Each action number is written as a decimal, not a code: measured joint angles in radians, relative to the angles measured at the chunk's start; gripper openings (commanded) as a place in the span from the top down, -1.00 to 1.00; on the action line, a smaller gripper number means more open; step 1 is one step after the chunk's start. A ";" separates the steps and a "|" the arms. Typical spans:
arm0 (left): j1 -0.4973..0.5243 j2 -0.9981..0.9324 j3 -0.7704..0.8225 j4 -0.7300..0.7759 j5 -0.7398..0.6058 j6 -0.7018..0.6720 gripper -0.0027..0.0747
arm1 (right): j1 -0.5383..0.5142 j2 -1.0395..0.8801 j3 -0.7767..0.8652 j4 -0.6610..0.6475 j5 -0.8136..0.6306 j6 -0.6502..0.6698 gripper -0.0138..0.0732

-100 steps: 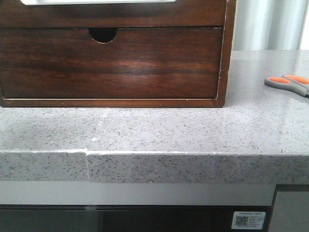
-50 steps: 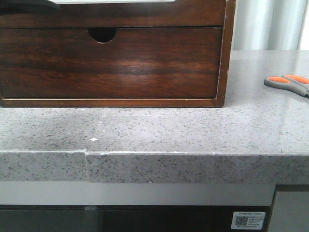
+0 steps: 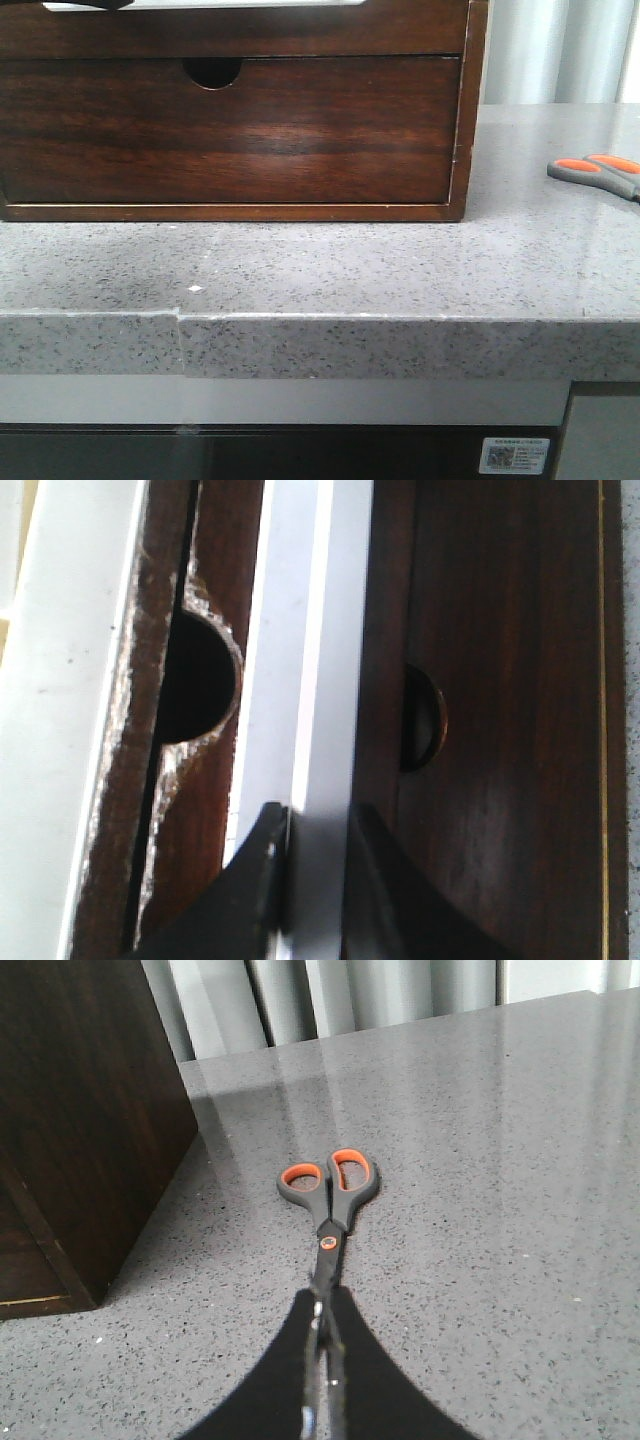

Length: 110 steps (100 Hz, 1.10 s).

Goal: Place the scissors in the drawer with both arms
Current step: 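Hook the left gripper into the drawer's finger hole and pull it open, then lower the right gripper over the grey-orange scissors and close on them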

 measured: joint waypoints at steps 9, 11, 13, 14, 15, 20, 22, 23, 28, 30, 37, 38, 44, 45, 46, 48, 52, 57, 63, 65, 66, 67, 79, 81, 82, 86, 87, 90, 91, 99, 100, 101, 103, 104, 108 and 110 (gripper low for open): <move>-0.009 -0.030 0.027 0.000 0.000 0.000 0.98 | 0.000 0.000 0.000 0.000 0.000 0.000 0.82; -0.012 -0.039 0.035 0.000 0.000 0.000 0.98 | 0.000 0.000 0.000 0.000 0.000 0.000 0.82; -0.019 -0.049 0.043 0.000 0.002 0.000 0.98 | 0.000 0.000 0.000 0.000 0.000 0.000 0.82; -0.023 -0.052 0.045 0.000 0.003 0.000 0.98 | 0.000 0.000 0.000 0.000 0.000 0.000 0.82; -0.026 -0.059 0.048 0.000 0.006 0.000 0.98 | 0.000 0.000 0.000 0.000 0.000 0.000 0.82; -0.043 -0.087 0.073 0.000 0.014 0.000 0.98 | 0.000 0.000 0.000 0.000 0.000 0.000 0.82; -0.052 -0.099 0.079 0.000 0.016 0.000 0.98 | 0.000 0.000 0.000 0.000 0.000 0.000 0.82; -0.055 -0.104 0.086 0.000 0.019 0.000 0.98 | 0.000 0.000 0.000 0.000 0.000 0.000 0.82; -0.079 -0.135 0.111 0.000 0.026 0.000 0.98 | 0.000 0.000 0.000 0.000 0.000 0.000 0.82; -0.085 -0.148 0.121 0.000 0.028 0.000 0.98 | 0.000 0.000 0.000 0.000 0.000 0.000 0.82; -0.114 -0.194 0.157 0.000 0.032 -0.002 0.98 | 0.000 0.000 0.000 0.000 0.000 0.000 0.82; -0.119 -0.199 0.161 0.000 0.032 -0.002 0.98 | 0.000 0.000 0.000 0.000 0.000 0.000 0.82; -0.138 -0.239 0.191 -0.002 0.034 -0.005 0.98 | 0.000 0.000 0.000 0.000 0.000 0.000 0.82; -0.142 -0.243 0.194 -0.002 0.034 -0.005 0.98 | 0.000 0.000 0.000 0.000 0.000 0.000 0.82; -0.144 -0.251 0.200 -0.002 0.034 -0.005 0.98 | 0.000 0.000 0.000 0.000 0.000 0.000 0.82; -0.148 -0.263 0.206 -0.002 0.036 -0.007 0.98 | 0.000 0.000 0.000 0.000 0.000 0.000 0.82; -0.157 -0.281 0.222 -0.002 0.038 -0.007 0.98 | 0.000 0.000 0.000 0.000 0.000 0.000 0.82; -0.163 -0.303 0.234 -0.002 0.038 -0.007 0.98 | 0.000 0.000 0.000 0.000 0.000 0.000 0.82; -0.166 -0.312 0.243 -0.002 0.038 -0.007 0.96 | 0.000 0.000 0.000 0.001 0.000 0.000 0.82; -0.166 -0.312 0.244 -0.002 0.040 -0.007 0.94 | 0.000 0.000 0.000 0.001 0.000 0.000 0.82; -0.166 -0.315 0.244 -0.002 0.040 -0.007 0.92 | 0.000 0.000 0.000 0.001 0.000 0.000 0.82; -0.166 -0.314 0.244 -0.002 0.042 -0.007 0.90 | 0.000 0.000 0.000 0.001 0.000 0.000 0.82; -0.168 -0.317 0.244 -0.002 0.042 -0.007 0.54 | 0.000 0.000 0.000 0.001 0.000 0.000 0.82; -0.168 -0.317 0.244 -0.002 0.042 -0.007 0.47 | 0.000 0.000 0.000 0.001 0.000 0.000 0.82; -0.168 -0.317 0.244 -0.002 0.042 -0.007 0.43 | 0.000 0.000 0.000 0.001 0.000 0.000 0.82; -0.168 -0.317 0.247 -0.002 0.036 -0.009 0.34 | 0.000 0.000 0.000 0.001 0.000 0.000 0.82; -0.168 -0.318 0.247 -0.002 0.034 -0.009 0.30 | 0.000 0.000 0.000 0.001 0.000 0.000 0.82; -0.170 -0.321 0.249 -0.002 0.027 -0.009 0.25 | 0.000 0.000 0.000 0.001 0.000 0.000 0.82; -0.170 -0.321 0.251 -0.002 0.025 -0.009 0.24 | 0.000 0.000 0.000 0.001 0.000 0.000 0.82; -0.175 -0.331 0.255 -0.006 0.010 -0.009 0.19 | 0.000 0.000 0.000 0.001 0.000 0.000 0.82; -0.175 -0.332 0.257 -0.006 0.007 -0.009 0.19 | 0.000 0.000 0.000 0.001 0.000 0.000 0.82; -0.177 -0.334 0.257 -0.006 0.004 -0.009 0.19 | 0.000 0.000 0.000 0.001 0.000 0.000 0.82; -0.177 -0.337 0.259 -0.008 -0.001 -0.009 0.19 | 0.000 0.000 0.000 0.001 0.000 0.000 0.82; -0.177 -0.339 0.261 -0.008 -0.003 -0.009 0.19 | 0.000 0.000 0.000 0.001 0.000 0.000 0.82; -0.179 -0.348 0.262 -0.013 -0.008 -0.009 0.19 | 0.000 0.002 0.000 0.001 0.000 0.000 0.82; -0.179 -0.353 0.262 -0.018 -0.011 -0.009 0.19 | 0.000 0.006 0.000 0.001 0.002 0.000 0.80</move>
